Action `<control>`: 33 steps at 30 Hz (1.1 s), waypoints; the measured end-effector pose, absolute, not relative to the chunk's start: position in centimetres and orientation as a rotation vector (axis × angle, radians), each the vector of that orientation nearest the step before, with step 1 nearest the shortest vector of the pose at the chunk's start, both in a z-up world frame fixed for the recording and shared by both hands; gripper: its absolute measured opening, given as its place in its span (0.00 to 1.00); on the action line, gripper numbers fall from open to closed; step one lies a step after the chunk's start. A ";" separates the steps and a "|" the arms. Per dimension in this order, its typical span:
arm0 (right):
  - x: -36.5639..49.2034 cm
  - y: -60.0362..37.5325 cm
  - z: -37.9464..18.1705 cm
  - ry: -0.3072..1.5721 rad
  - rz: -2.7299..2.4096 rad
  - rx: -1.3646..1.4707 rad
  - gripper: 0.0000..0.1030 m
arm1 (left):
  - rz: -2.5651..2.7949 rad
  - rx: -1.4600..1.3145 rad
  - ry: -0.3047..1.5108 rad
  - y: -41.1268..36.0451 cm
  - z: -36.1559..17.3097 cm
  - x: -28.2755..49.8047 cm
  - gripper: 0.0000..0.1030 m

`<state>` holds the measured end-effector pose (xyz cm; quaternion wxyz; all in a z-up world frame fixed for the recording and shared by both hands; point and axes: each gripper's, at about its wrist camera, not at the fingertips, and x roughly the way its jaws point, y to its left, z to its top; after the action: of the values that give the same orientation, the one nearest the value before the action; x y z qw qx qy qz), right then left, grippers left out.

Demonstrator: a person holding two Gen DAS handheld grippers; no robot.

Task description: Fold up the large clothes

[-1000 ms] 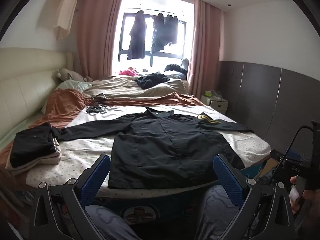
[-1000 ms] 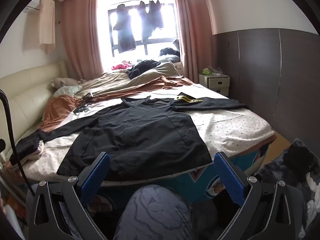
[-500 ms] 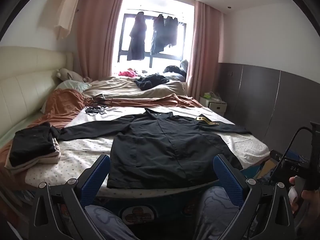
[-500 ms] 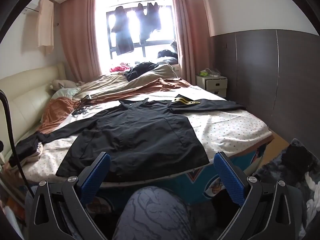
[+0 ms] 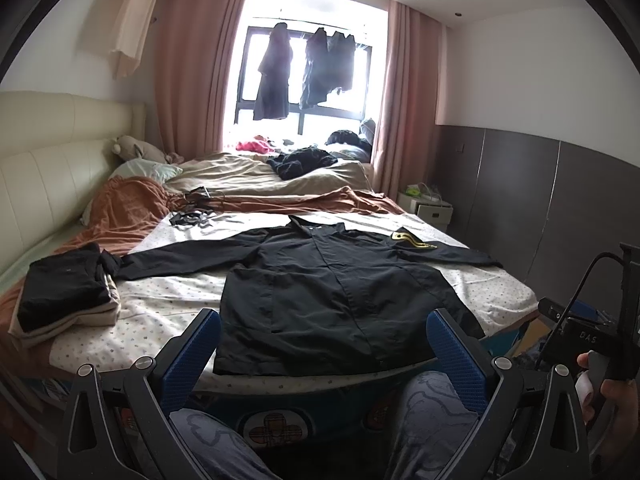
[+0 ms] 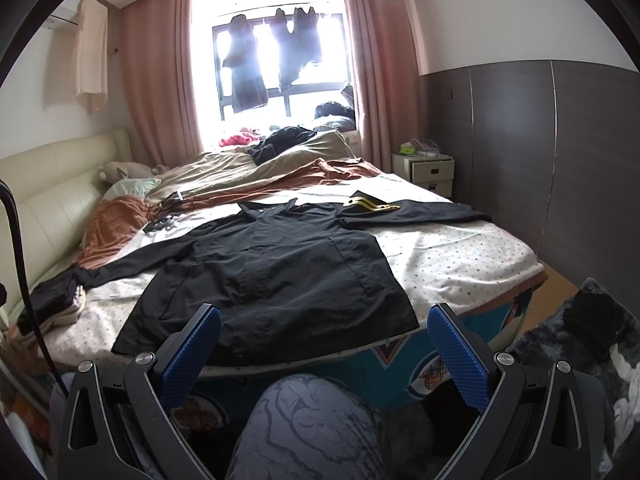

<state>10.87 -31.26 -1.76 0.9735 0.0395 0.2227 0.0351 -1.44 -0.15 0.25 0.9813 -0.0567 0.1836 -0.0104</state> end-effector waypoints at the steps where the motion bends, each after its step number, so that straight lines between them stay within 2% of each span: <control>1: 10.9 -31.3 -1.8 0.450 0.071 0.078 1.00 | -0.020 -0.113 0.369 -0.2 0.2 -1.5 1.00; 33: 10.4 -31.3 -2.2 0.450 0.091 0.093 1.00 | 0.001 -0.123 0.358 0.8 -0.2 -2.4 1.00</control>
<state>10.37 -31.26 -2.17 0.9727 0.0462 0.2230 0.0450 -2.39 0.77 -0.17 0.9821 -0.0611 0.1781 0.0007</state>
